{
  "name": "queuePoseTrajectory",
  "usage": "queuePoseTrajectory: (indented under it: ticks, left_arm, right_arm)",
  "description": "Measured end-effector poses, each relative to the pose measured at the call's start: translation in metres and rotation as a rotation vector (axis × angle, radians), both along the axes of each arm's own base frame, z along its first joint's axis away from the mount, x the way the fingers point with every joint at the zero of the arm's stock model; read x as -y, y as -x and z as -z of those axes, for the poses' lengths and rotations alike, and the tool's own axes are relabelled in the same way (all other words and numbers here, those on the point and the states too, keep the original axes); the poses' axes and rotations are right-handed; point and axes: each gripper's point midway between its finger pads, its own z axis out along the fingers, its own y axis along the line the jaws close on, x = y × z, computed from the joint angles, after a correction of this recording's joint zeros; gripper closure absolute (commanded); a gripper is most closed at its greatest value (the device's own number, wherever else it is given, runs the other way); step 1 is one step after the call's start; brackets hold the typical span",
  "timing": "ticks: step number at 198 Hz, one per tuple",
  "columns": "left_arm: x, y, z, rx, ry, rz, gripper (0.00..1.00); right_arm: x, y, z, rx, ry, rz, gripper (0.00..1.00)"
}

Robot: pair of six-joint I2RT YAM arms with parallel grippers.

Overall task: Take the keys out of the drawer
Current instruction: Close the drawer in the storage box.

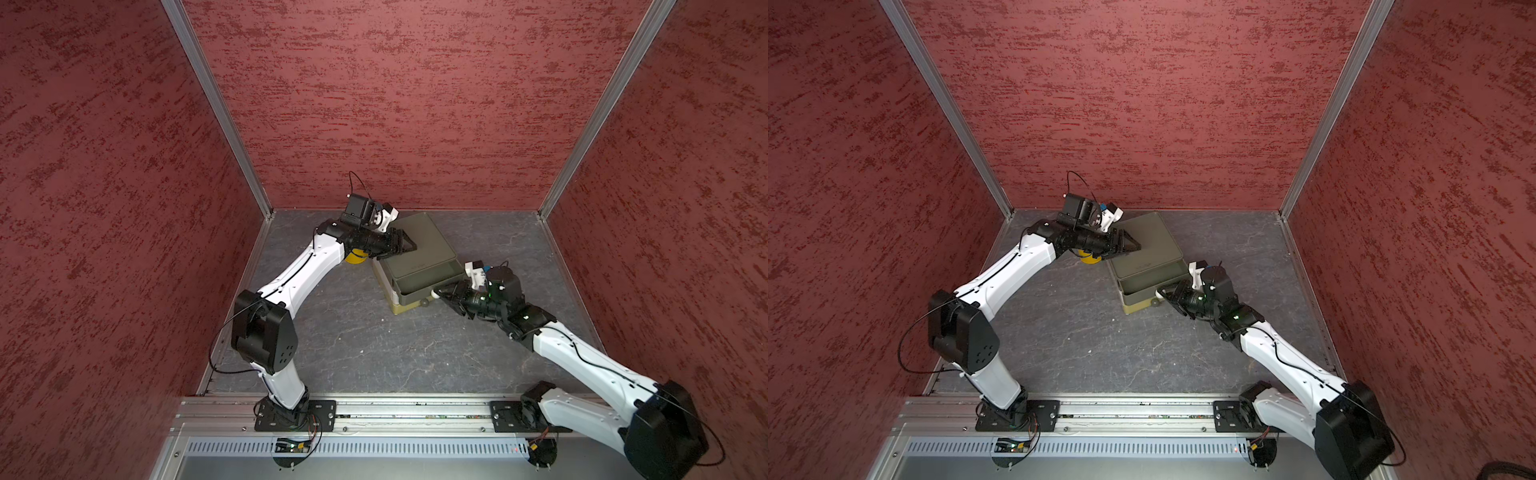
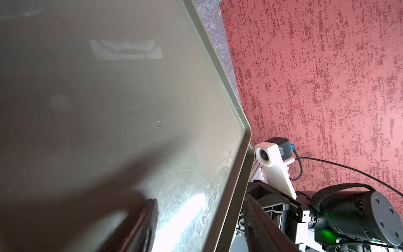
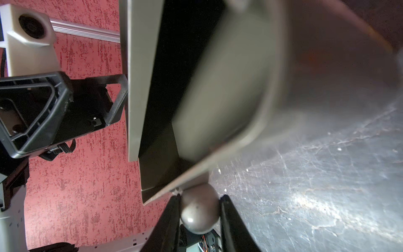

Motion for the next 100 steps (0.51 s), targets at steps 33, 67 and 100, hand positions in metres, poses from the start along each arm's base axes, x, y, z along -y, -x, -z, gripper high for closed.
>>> queuePoseTrajectory:
  ticks: [33,67,100]
  left_arm:
    - [0.0,0.0,0.0,0.002,0.002,0.001,0.34]
    - [0.0,0.0,0.0,0.007,0.002,0.002,0.34]
    - [-0.001,0.002,0.0,0.01,0.001,0.003,0.34]
  right_arm:
    - [-0.001,-0.009,-0.001,0.006,0.009,0.003,0.69]
    - [-0.003,-0.017,-0.001,0.007,0.015,0.0,0.69]
    - [-0.005,-0.023,-0.001,0.007,0.014,-0.012,0.69]
